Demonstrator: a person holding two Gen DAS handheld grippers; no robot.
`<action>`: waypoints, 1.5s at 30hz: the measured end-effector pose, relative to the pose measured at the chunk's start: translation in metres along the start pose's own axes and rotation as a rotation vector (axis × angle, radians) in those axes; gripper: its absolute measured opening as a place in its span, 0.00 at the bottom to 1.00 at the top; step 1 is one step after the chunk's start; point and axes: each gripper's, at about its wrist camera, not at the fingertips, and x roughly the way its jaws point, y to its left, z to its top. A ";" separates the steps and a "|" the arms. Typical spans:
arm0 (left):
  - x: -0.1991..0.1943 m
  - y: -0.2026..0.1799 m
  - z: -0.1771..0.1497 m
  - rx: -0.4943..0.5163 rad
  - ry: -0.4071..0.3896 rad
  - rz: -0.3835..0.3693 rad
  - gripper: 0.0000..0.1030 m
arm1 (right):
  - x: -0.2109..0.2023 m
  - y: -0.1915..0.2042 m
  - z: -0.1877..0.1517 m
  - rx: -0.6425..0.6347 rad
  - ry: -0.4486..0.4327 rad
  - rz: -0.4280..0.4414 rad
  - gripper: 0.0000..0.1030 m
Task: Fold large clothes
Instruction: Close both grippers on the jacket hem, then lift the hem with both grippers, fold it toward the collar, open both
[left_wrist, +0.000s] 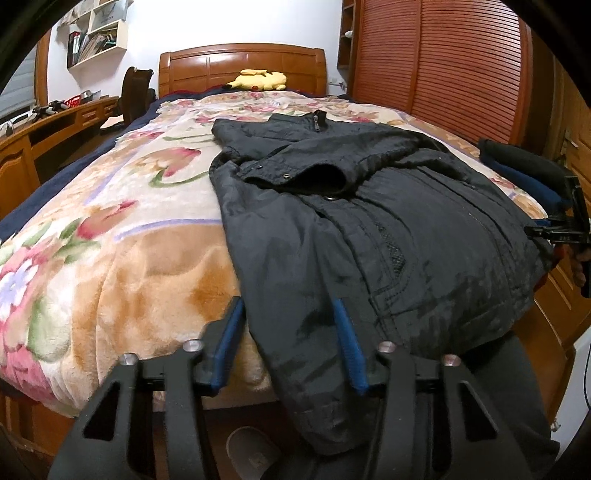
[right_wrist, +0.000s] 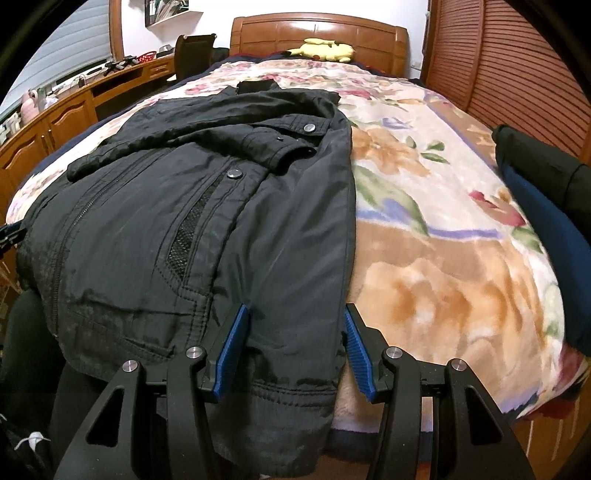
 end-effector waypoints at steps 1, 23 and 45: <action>-0.001 0.001 0.001 0.001 0.002 0.005 0.32 | 0.000 0.001 0.000 -0.006 -0.001 0.004 0.47; -0.089 -0.003 0.078 0.018 -0.239 -0.025 0.06 | -0.120 0.048 0.048 -0.101 -0.390 0.016 0.06; -0.082 0.025 0.074 0.037 -0.143 0.054 0.00 | -0.147 0.070 0.043 -0.173 -0.422 0.051 0.06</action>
